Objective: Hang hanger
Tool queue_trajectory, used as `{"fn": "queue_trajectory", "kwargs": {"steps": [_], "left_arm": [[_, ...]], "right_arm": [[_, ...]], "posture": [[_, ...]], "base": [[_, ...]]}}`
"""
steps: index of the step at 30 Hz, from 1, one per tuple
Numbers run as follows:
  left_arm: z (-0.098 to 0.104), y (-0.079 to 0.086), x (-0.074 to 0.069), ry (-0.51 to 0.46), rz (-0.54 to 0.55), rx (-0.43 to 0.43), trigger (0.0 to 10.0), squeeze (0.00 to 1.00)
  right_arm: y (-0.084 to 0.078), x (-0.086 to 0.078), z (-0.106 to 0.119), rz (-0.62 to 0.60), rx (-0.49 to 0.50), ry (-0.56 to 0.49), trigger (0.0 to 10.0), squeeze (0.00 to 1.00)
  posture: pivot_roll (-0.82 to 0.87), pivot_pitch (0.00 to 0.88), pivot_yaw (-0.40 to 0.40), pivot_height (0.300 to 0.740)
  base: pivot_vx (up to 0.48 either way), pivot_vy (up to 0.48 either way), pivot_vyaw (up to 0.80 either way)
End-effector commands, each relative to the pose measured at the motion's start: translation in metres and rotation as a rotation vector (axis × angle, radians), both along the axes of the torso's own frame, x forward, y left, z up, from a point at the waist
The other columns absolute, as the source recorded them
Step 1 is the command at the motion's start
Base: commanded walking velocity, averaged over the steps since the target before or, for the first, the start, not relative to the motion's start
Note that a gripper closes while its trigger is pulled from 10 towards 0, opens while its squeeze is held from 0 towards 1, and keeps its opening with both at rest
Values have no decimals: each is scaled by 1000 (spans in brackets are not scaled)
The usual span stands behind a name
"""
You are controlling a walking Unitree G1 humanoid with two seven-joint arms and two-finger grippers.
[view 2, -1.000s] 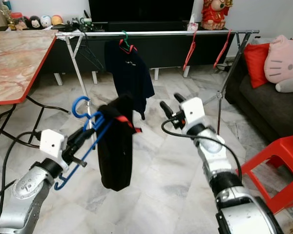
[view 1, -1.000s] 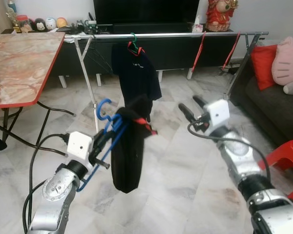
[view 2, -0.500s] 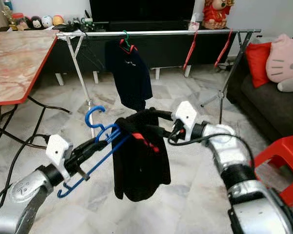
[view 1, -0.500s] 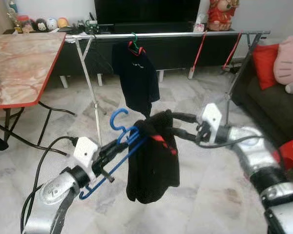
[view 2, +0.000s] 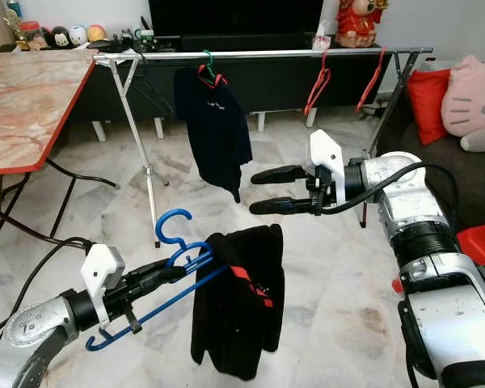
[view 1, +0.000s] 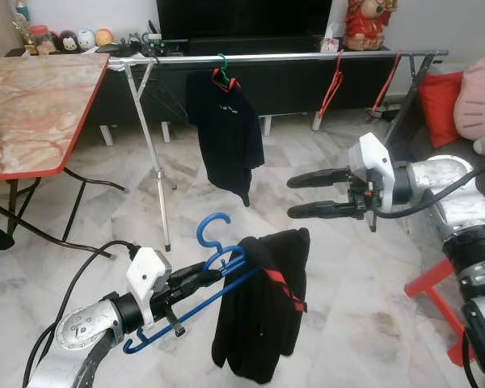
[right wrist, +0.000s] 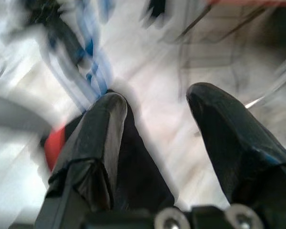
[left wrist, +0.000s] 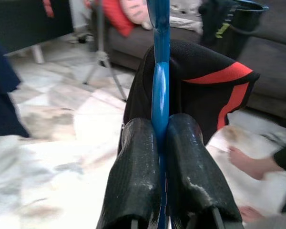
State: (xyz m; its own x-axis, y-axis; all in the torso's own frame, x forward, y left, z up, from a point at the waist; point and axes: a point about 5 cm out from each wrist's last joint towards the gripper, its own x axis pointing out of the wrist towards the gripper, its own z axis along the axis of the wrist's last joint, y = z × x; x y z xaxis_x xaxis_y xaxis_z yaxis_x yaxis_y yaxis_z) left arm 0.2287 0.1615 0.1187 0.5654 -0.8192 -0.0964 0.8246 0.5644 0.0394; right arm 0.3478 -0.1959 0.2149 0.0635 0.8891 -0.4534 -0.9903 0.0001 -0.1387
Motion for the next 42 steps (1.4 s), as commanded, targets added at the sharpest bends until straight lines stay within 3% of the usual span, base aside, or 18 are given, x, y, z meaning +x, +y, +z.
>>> {"fn": "queue_trajectory", "kwargs": {"steps": [1,6,23,37,38,39,41,42], "left_arm": [[12,-5,-3,-32,-62,-23,10000,0],[14,-8,-7,-20,-127,-12,10000,0],[22,-17,-9,-21,-197,-10,10000,0],[25,-20,-10,-28,-201,-14,10000,0],[25,-21,-10,-29,-201,-14,10000,0],[25,-21,-9,-30,-200,-14,10000,0],[25,-21,-9,-31,-201,-14,10000,0],[26,-21,-9,-32,-200,-14,10000,0]], "right_arm": [[2,-6,-10,71,-80,55,10000,0],[3,-10,-28,107,-178,91,10000,0],[26,-20,-50,225,-180,176,10000,0],[32,-25,-69,258,-208,227,10000,0],[32,-25,-71,260,-212,232,9647,0],[32,-26,-73,262,-220,239,7804,0],[32,-26,-74,263,-224,241,7804,0],[32,-26,-75,263,-226,244,4275,0]], "posture": [[-121,0,-42,740],[-122,0,-49,740],[-116,0,-58,740],[-107,0,-65,740],[-106,0,-68,740],[-106,0,-68,740],[-106,0,-68,740],[-106,0,-68,740]], "base": [[0,0,0],[0,0,0],[0,0,0],[0,0,0],[0,0,0],[0,0,0],[0,0,0],[0,0,0]]}}
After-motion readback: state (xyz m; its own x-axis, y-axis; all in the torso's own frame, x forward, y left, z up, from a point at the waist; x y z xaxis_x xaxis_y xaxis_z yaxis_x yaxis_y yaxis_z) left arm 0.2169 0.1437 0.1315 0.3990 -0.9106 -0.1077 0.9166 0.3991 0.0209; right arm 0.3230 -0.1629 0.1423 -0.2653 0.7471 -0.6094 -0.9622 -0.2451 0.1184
